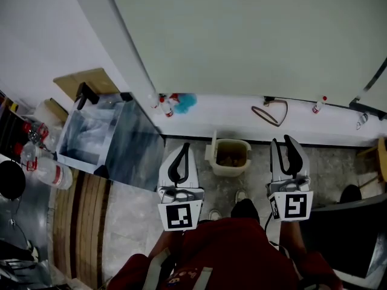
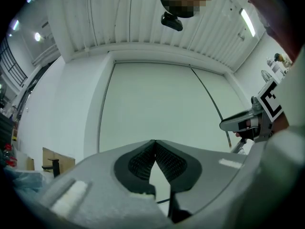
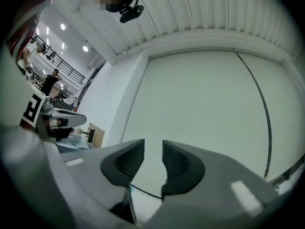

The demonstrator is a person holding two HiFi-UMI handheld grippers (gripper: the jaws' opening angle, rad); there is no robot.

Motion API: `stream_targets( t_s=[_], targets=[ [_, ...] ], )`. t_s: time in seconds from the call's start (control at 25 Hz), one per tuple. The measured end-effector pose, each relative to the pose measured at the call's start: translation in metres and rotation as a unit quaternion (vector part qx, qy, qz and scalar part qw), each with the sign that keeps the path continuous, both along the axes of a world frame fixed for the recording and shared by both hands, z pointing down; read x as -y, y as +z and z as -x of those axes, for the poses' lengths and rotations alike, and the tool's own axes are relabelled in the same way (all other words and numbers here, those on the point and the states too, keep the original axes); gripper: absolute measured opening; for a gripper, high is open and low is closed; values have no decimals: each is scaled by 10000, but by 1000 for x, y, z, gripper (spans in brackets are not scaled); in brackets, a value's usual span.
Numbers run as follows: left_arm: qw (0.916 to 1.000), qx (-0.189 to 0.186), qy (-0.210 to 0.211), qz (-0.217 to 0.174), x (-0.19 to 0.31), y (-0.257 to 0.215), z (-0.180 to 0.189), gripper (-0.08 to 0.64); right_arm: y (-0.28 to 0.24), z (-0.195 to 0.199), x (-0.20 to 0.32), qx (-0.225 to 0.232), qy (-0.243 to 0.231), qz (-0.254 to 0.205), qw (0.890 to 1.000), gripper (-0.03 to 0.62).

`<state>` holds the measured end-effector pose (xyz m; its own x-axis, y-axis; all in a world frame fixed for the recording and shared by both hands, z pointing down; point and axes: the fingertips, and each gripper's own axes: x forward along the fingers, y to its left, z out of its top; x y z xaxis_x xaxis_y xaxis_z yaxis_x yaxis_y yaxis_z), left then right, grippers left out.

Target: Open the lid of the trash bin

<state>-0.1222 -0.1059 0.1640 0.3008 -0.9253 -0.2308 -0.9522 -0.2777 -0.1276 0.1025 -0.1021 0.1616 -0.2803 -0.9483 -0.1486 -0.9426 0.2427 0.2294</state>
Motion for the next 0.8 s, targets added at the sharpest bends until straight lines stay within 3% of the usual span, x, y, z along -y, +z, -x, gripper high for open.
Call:
stream_targets(
  t_s=[0.2, 0.6, 0.8],
  targets=[
    [9999, 90, 30, -105, 1, -11, -5, 3, -14, -2, -3, 135, 41, -131, 9998, 121],
    [9999, 154, 48, -60, -1, -6, -8, 5, -5, 0, -4, -76, 10, -60, 10000, 126],
    [9999, 116, 56, -6, -2, -2, -8, 4, 0, 5, -3, -196, -90, 41, 9998, 81]
  ],
)
